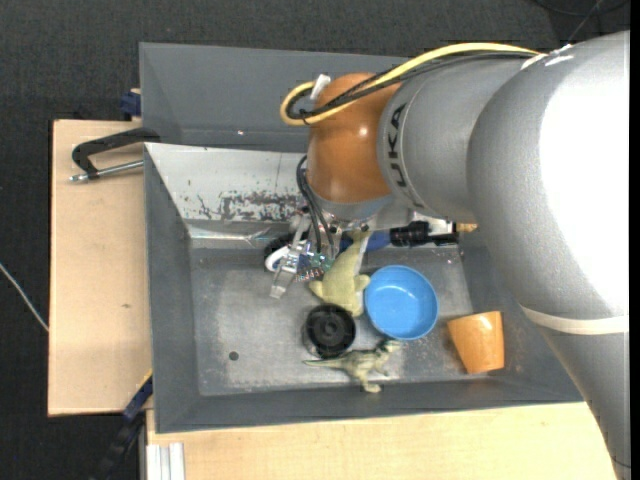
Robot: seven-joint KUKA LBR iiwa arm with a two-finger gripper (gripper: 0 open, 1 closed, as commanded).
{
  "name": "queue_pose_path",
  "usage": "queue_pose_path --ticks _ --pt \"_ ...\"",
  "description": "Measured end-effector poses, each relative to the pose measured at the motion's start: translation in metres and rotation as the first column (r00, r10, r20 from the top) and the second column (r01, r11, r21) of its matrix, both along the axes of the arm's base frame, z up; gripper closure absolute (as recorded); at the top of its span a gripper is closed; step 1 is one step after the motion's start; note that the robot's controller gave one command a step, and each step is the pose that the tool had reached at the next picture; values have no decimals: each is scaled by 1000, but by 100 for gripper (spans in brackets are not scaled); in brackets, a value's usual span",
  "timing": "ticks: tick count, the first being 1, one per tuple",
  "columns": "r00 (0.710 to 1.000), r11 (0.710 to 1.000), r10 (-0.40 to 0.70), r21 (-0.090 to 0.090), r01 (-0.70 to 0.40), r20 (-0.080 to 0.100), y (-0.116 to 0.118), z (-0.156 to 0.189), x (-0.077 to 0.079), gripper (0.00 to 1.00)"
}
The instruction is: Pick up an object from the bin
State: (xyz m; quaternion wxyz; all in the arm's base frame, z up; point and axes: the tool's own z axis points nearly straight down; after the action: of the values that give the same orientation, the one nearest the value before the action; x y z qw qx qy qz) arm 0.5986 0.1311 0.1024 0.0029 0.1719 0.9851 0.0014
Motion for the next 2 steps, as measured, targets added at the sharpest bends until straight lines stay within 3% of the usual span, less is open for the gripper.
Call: queue_pose_path --ticks 1,2 --pt "996 996 -92 1 92 -1 -17 3 4 0" --pt "986 986 -164 4 164 11 -6 -24 6 0"
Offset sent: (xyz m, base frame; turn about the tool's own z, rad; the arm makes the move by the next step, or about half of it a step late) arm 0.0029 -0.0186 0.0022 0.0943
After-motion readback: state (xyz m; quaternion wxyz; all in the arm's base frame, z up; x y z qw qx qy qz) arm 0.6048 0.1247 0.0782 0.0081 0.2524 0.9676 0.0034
